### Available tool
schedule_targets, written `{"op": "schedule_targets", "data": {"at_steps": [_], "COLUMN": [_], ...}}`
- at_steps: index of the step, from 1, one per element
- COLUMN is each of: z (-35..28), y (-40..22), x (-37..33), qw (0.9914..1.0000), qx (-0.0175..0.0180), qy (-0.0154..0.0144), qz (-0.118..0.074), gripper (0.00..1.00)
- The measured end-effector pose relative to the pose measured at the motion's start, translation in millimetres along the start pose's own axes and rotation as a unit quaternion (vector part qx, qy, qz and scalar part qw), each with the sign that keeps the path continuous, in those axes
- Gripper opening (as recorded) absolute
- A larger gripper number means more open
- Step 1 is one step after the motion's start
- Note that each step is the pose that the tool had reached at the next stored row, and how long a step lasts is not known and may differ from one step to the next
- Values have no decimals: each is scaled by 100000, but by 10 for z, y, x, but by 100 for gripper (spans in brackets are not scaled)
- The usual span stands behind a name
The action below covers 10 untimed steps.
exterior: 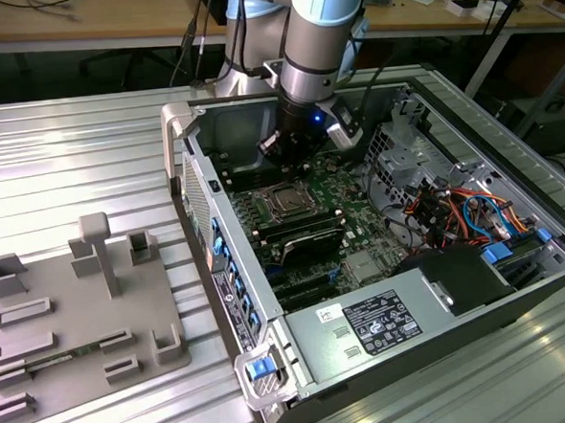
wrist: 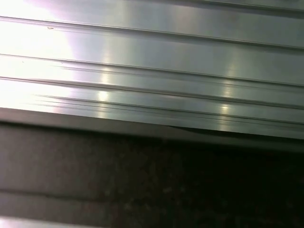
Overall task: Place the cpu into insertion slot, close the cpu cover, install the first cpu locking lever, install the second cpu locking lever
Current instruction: 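Install the first cpu locking lever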
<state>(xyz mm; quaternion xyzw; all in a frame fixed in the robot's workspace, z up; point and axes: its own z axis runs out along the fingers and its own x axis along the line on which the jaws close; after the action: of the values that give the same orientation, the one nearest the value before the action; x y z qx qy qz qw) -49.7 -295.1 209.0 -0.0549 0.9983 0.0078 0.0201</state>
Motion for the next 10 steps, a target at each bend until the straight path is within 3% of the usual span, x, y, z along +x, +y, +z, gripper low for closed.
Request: {"op": "schedule_targets", "data": {"at_steps": [4, 10], "z": [38, 45], "y": [-1, -2], "x": [-4, -4], "qw": [100000, 99999], "qx": [156, 484], "qy": [25, 60], "qz": [5, -17], "gripper": [11, 11]}}
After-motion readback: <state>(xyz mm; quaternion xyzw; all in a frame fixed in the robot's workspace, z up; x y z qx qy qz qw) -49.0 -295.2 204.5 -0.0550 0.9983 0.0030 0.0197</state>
